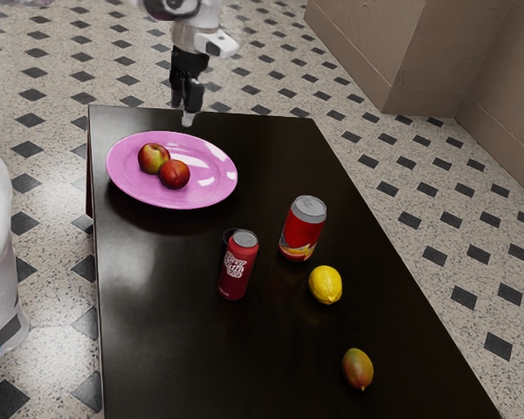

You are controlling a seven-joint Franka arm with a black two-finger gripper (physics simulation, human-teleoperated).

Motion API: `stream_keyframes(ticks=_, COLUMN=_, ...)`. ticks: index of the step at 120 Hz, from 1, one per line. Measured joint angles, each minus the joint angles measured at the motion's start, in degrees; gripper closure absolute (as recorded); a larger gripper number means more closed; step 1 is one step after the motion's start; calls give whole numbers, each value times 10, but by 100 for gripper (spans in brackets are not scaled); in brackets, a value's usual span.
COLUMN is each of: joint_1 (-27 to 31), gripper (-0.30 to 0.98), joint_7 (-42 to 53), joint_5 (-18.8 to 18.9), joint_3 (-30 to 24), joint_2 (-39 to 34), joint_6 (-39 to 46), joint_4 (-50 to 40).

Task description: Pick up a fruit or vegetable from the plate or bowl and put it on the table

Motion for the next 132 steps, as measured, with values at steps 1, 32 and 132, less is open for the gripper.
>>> stream_keyframes(ticks=1, joint_1=1, gripper=2, joint_7=0, joint_5=1, joint_3=1, joint_2=-2, joint_6=8, joint_4=-10)
stream_keyframes(ticks=32, joint_1=6, gripper=2, joint_7=10, joint_5=30, joint_3=19, joint_2=-9, joint_6=124, joint_4=-82)
stream_keyframes(ticks=132, joint_1=23, gripper=2, joint_7=18, joint_5=34, joint_3=32, joint_2=-6, joint_6=89, joint_4=-137)
